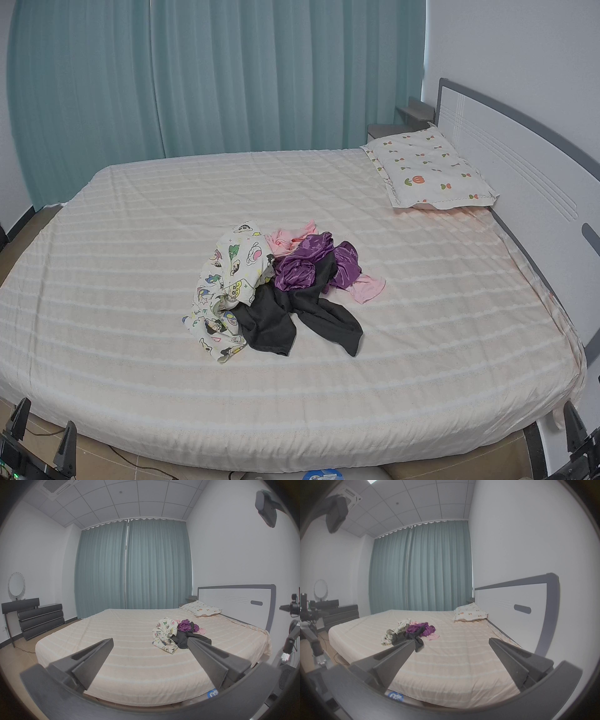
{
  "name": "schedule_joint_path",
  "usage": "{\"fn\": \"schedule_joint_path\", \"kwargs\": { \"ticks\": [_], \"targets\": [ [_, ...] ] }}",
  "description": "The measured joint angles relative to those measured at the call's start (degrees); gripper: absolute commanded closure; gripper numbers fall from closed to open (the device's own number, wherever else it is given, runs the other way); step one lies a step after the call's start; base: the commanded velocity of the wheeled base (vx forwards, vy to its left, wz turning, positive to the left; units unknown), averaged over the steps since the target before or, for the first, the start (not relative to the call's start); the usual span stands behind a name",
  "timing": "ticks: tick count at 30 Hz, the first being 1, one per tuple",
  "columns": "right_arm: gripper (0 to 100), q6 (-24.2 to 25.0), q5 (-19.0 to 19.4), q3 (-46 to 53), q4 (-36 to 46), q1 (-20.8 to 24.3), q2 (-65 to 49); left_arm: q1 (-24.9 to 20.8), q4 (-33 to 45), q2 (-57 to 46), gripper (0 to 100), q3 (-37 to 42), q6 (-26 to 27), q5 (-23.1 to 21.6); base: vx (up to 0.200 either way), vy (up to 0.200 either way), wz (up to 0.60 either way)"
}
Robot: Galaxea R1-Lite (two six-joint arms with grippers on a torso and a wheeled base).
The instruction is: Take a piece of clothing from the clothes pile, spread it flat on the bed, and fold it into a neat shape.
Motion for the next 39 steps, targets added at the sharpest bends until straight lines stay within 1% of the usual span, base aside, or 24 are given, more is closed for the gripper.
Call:
{"fn": "schedule_joint_path", "kwargs": {
  "ticks": [3, 7, 12, 19, 22, 27, 32, 39],
  "targets": [
    [0, 0.55, 0.99, -2.45, -0.02, 0.27, 4.72, 0.0, 0.0, 0.0, 0, 0.0, 0.0, -0.04, 0.0, 0.0, 0.0],
    [0, 1.12, 1.94, -4.52, -2.66, 0.8, 13.47, -0.02, 0.02, 0.0, 0, 0.0, 0.0, -0.11, 0.0, 0.0, 0.0],
    [0, 2.97, 2.49, -6.12, -8.57, 2.29, 26.6, -0.02, 0.02, 0.0, 0, 0.0, 0.0, -0.13, 0.0, 0.0, 0.0],
    [0, 8.42, 2.38, -9.12, -18.37, 5.53, 46.42, -0.02, 0.05, 0.0, 0, 0.0, -0.02, -0.15, 0.0, 0.0, 0.0],
    [0, 10.81, 1.72, -10.75, -22.08, 7.03, 54.14, -0.02, 0.05, 0.0, 0, 0.0, -0.05, -0.17, 0.0, 0.0, 0.0],
    [0, 15.85, -0.59, -14.73, -29.03, 10.23, 68.36, -0.02, 0.05, 0.0, 0, 0.0, -0.02, -0.17, 0.0, 0.0, 0.0],
    [0, 21.32, -3.55, -20.59, -35.23, 14.06, 83.88, -0.02, 0.05, 0.0, 0, 0.0, -0.05, -0.2, 0.0, 0.0, 0.0],
    [0, 28.4, -6.69, -30.51, -41.03, 18.66, 103.61, -0.02, 0.05, 0.0, 0, 0.0, -0.05, -0.17, 0.0, 0.0, 0.0]
  ]
}}
